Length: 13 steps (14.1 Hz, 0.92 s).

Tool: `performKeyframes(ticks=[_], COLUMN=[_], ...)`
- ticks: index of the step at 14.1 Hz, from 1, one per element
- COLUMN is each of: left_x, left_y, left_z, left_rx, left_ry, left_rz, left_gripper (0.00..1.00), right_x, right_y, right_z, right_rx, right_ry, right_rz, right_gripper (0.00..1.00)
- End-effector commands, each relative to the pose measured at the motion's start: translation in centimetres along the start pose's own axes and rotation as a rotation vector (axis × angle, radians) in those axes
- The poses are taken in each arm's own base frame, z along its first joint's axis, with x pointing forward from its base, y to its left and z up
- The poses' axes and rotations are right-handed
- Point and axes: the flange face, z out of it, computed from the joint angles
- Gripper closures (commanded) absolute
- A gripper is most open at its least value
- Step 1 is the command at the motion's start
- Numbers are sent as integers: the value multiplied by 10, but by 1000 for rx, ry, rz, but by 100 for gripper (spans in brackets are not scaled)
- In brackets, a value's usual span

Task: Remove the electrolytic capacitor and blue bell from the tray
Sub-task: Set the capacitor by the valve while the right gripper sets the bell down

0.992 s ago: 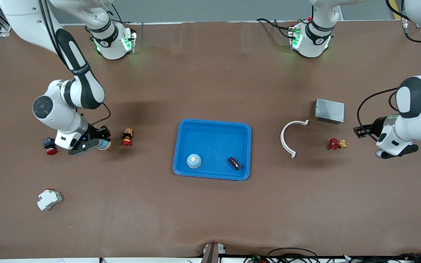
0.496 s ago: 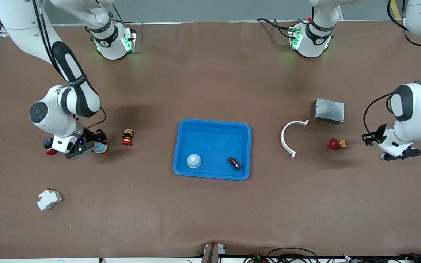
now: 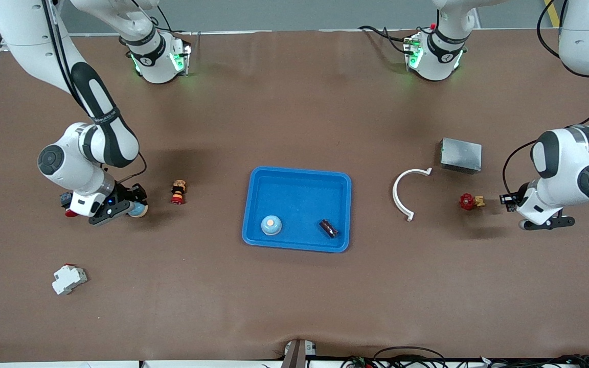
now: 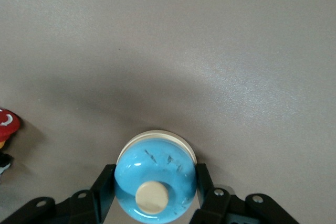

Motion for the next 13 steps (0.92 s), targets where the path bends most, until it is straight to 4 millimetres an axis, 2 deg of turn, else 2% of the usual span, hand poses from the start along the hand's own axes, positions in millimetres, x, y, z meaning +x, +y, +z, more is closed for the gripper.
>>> performKeyframes(ticks=[1, 2, 3, 4, 7, 9, 11, 13], left_x=[4, 4, 4, 5, 7, 8, 9, 9], left_y=[5, 4, 7, 8, 14, 15, 16, 15], left_z=[6, 8, 8, 7, 13, 17, 26, 26], left_rx=[17, 17, 16, 17, 16, 14, 11, 10], left_ry=[1, 0, 0, 2, -3, 1, 7, 11], left_rz=[19, 19, 23, 22, 27, 28, 29, 28], left_gripper=[100, 100, 100, 100, 100, 100, 100, 100], right_x=[2, 2, 2, 2, 7, 23, 47, 69], right_y=[5, 6, 6, 6, 1, -8, -26, -40], right_z=[5, 7, 8, 8, 1, -25, -48, -71], right_rx=[2, 0, 0, -1, 4, 16, 77, 120], right_ry=[19, 22, 22, 23, 27, 46, -1, -49], right_rz=[0, 12, 17, 17, 12, 38, 83, 133], right_gripper=[100, 100, 25, 0, 0, 0, 0, 0])
